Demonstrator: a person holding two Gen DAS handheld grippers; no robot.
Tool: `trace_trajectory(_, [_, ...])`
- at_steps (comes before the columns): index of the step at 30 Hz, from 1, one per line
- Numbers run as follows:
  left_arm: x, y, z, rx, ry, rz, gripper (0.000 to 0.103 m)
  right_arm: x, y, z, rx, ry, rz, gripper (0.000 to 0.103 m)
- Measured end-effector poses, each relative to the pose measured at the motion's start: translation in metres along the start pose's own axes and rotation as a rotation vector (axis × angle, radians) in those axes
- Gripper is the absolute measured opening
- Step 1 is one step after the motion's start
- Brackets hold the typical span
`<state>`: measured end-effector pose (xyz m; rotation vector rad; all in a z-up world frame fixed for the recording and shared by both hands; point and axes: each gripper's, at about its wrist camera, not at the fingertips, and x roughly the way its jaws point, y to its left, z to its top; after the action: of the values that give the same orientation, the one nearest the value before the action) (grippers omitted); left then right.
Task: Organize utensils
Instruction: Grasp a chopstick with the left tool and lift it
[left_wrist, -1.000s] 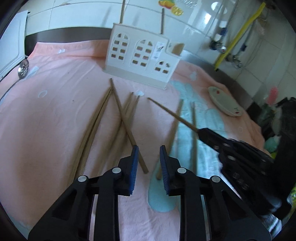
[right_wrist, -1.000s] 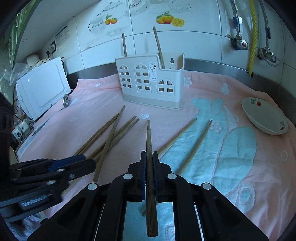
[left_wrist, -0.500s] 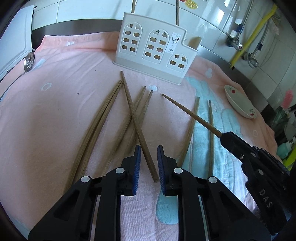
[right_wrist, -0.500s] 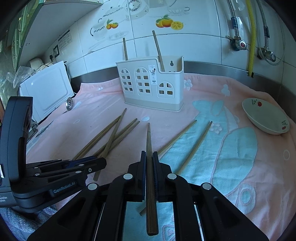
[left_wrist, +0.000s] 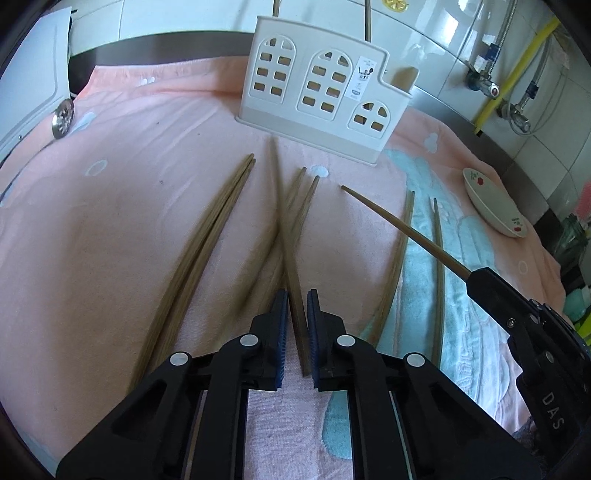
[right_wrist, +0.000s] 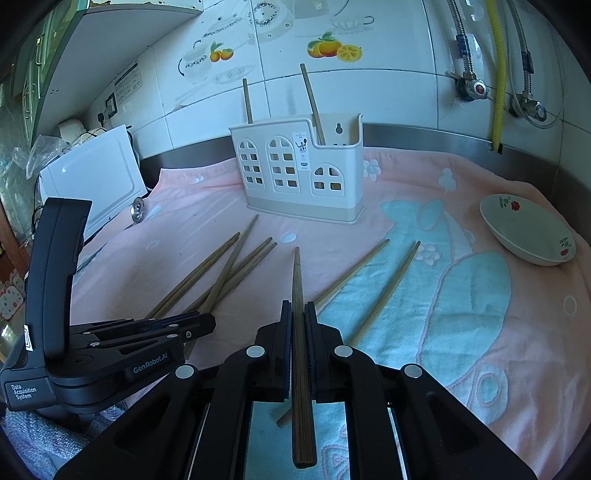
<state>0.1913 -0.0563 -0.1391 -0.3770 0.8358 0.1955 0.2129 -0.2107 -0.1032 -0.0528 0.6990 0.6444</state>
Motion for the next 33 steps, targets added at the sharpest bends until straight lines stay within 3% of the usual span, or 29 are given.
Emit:
trace_trajectory(10, [-0.038, 0.002, 0.012, 0.089, -0.112, 0.003, 0.006, -0.009, 0.002, 0.004, 0.013, -0.026, -0.016, 0.007])
trace_trajectory(21, [-0.08, 0.013, 0.043, 0.21, -0.251, -0.062, 0.006, -0.025, 0.013, 0.037, -0.004, -0.088, -0.03, 0.007])
trace_trajectory(33, [-0.081, 0.026, 0.108, 0.274, -0.219, -0.142, 0.006, -0.009, 0.018, 0.109, -0.028, -0.033, -0.026, 0.007])
